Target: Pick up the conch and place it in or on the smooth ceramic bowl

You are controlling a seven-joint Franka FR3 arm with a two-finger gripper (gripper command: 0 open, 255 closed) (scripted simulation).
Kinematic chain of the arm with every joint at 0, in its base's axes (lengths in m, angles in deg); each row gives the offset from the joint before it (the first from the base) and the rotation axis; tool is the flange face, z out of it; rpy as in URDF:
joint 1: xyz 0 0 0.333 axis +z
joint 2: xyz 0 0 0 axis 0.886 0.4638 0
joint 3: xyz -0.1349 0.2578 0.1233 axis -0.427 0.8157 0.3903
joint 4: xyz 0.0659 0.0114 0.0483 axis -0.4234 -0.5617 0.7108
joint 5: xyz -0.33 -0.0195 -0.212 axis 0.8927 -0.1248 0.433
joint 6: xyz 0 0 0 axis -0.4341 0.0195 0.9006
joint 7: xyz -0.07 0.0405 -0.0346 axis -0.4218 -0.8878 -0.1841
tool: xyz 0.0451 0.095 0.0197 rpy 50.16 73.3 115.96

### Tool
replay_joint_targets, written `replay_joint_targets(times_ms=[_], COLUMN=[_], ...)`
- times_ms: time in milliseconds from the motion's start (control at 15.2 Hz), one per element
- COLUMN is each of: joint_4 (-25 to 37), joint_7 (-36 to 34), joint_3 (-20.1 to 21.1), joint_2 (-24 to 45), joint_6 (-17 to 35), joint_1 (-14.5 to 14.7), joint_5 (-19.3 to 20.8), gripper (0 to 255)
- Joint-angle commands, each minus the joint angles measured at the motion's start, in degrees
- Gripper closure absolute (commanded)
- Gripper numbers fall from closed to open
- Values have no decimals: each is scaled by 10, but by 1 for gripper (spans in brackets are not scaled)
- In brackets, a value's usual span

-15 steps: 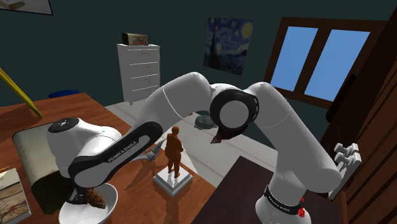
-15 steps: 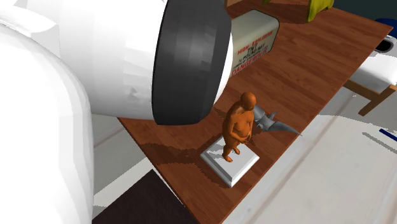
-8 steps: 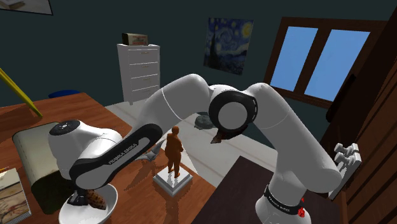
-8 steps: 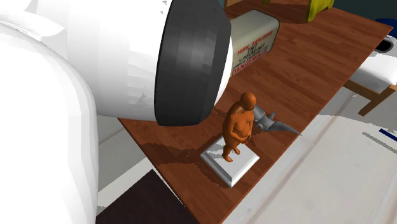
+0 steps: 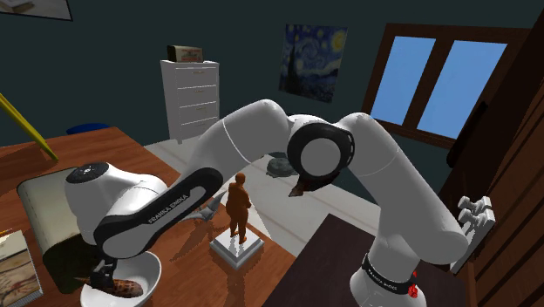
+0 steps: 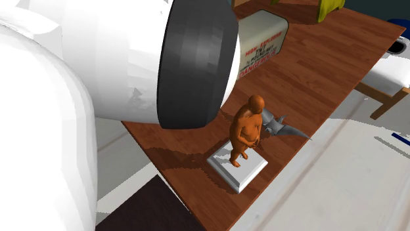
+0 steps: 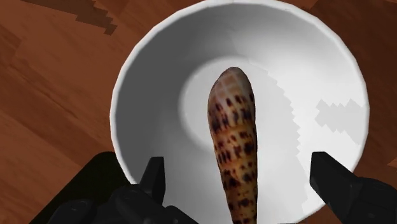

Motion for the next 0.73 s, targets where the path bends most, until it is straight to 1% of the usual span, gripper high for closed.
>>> replay_joint_targets(times_ms=[0, 132, 660], joint_4=[-6, -10, -10], joint_7=[2, 4, 4], joint_3=[4, 8, 8], joint_2=[-21, -44, -44], joint_6=[-15, -33, -33], joint_1=[-2, -4, -4], joint_5=[-4, -8, -8], gripper=[0, 0, 0])
